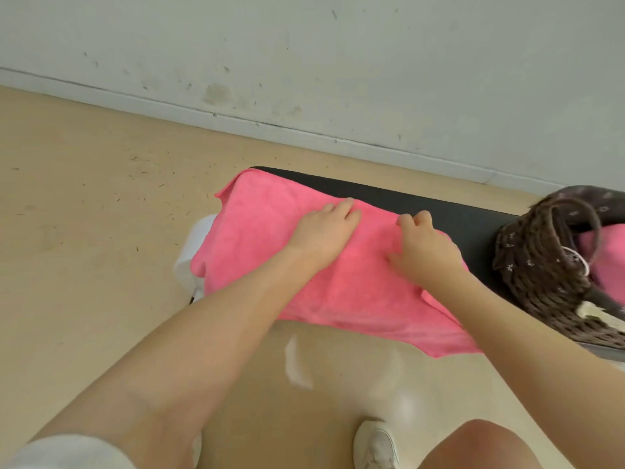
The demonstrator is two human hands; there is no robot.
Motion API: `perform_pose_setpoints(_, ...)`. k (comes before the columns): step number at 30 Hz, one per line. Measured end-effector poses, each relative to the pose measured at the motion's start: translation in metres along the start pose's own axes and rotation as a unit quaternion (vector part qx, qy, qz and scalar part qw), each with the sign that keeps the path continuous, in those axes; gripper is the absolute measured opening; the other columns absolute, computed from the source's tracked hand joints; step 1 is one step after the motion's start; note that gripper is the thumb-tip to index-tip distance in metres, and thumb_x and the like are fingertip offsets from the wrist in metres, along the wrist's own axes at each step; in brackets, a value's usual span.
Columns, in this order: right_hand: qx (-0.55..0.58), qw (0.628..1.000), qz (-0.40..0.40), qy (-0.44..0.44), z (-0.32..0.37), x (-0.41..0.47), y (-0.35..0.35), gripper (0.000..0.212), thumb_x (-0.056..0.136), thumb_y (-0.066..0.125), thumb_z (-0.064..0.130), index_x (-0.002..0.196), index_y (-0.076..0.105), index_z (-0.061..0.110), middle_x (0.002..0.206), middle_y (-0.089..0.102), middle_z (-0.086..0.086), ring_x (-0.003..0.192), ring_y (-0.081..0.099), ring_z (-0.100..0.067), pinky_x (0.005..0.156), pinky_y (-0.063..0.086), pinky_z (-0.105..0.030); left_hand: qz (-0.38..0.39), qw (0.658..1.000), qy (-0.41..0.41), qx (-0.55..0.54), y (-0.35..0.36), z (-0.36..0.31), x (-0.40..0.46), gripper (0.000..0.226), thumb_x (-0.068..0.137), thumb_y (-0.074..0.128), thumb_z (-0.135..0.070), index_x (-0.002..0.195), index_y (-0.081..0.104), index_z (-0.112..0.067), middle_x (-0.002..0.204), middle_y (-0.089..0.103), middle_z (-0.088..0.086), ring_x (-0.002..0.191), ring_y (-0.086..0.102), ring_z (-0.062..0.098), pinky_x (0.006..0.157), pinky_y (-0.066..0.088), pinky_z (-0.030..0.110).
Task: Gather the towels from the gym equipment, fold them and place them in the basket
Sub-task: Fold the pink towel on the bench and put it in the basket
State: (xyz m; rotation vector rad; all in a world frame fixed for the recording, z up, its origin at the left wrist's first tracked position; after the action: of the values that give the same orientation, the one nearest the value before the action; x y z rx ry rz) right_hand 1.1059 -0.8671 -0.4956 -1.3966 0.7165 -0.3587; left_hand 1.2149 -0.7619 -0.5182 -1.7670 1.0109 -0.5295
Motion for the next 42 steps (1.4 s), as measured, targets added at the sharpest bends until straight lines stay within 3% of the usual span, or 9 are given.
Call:
perform_pose_setpoints(4,-0.011,0.997,0.000,0.079,-0.036,-0.006,-0.002,0.052,0.088,0.052,0.020,0.133,0.028,0.009,0.138,0.028,-0.012,0.104,0.058,-0.040,0.067,0.036,-0.035,0.019,0.998,-0.003,0.055,0.007,-0.032,0.026,0.047,0.099,0.028,-0.013,0.145,0.019,-0.019,0.151,0.028,0.006,0.105,0.057,0.035,0.085,0.047,0.041)
perform_pose_setpoints(8,-0.077,0.990,0.038,0.113,-0.058,-0.003,-0.006,0.047,0.091,0.043,0.007,0.135,0.029,0.006,0.134,0.038,-0.013,0.114,0.054,-0.038,0.077,0.043,-0.041,0.023,0.986,0.033,0.159,0.007,-0.041,0.044,0.046,0.089,0.037,0.002,0.134,0.031,-0.007,0.128,0.040,0.018,0.084,0.056,0.035,0.060,0.036,0.035)
perform_pose_setpoints(12,-0.152,0.979,0.058,0.122,-0.074,0.006,-0.021,0.030,0.088,0.044,0.000,0.115,0.057,0.006,0.118,0.058,-0.012,0.109,0.059,-0.034,0.074,0.043,-0.036,-0.013,0.985,0.026,0.171,-0.006,-0.032,0.053,0.024,0.089,0.037,0.000,0.112,0.043,-0.005,0.109,0.050,0.018,0.085,0.055,0.036,0.062,0.034,0.036)
perform_pose_setpoints(20,-0.093,0.985,-0.107,0.100,-0.069,0.042,-0.055,0.028,0.083,0.041,-0.011,0.101,0.059,0.000,0.106,0.060,-0.020,0.098,0.059,-0.039,0.067,0.039,-0.034,-0.141,0.986,-0.049,0.078,-0.036,-0.008,0.070,0.024,0.087,0.035,0.002,0.108,0.048,0.002,0.109,0.049,0.024,0.092,0.055,0.039,0.065,0.032,0.040)
perform_pose_setpoints(25,-0.045,0.994,-0.081,0.066,-0.046,0.051,-0.040,0.047,0.086,0.040,-0.007,0.132,0.037,0.005,0.146,0.028,-0.017,0.115,0.049,-0.040,0.073,0.042,-0.040,-0.046,0.999,-0.011,-0.023,-0.022,0.024,0.062,0.054,0.086,0.038,0.005,0.139,0.037,-0.008,0.148,0.028,0.018,0.134,0.036,0.031,0.107,0.032,0.035)
perform_pose_setpoints(31,-0.021,0.991,-0.065,-0.119,0.042,0.038,-0.025,0.037,0.089,0.040,0.004,0.125,0.045,0.008,0.148,0.027,-0.011,0.115,0.051,-0.033,0.074,0.041,-0.038,-0.146,0.983,-0.031,-0.102,-0.034,0.070,0.022,0.045,0.086,0.036,0.008,0.128,0.049,-0.001,0.135,0.046,0.016,0.127,0.042,0.028,0.105,0.027,0.027)
perform_pose_setpoints(36,-0.010,0.960,-0.095,-0.263,0.133,0.037,-0.013,0.034,0.093,0.039,0.012,0.124,0.052,0.009,0.147,0.035,-0.009,0.128,0.039,-0.030,0.099,0.034,-0.038,-0.201,0.951,-0.185,-0.145,-0.033,0.143,-0.020,0.039,0.093,0.034,-0.002,0.130,0.045,0.000,0.135,0.045,0.020,0.127,0.040,0.031,0.107,0.027,0.032)
perform_pose_setpoints(39,-0.002,0.945,-0.085,-0.316,0.181,0.043,-0.003,0.034,0.097,0.036,0.015,0.127,0.052,0.012,0.147,0.036,-0.007,0.134,0.033,-0.028,0.107,0.026,-0.038,-0.163,0.917,-0.303,-0.201,-0.020,0.183,-0.045,0.036,0.097,0.032,-0.009,0.128,0.046,0.001,0.132,0.047,0.023,0.124,0.043,0.034,0.103,0.033,0.035)
perform_pose_setpoints(42,-0.006,0.930,-0.060,-0.362,0.221,0.050,0.009,0.035,0.099,0.033,0.017,0.129,0.052,0.015,0.146,0.041,-0.005,0.135,0.033,-0.024,0.111,0.020,-0.034,-0.053,0.905,-0.348,-0.240,-0.001,0.205,-0.063,0.034,0.097,0.035,-0.020,0.074,0.054,-0.004,0.076,0.055,0.015,0.079,0.051,0.034,0.067,0.038,0.035)
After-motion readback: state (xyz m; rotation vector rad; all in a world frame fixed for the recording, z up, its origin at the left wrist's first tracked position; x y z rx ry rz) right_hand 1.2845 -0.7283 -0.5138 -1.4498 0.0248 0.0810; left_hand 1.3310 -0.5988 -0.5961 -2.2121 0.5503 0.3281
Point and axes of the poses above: each hand's wrist, its own x-axis towards the middle knuckle, its own y-axis out of the palm, z = x × y, the point moved 2 cm from there along x, towards the middle knuckle
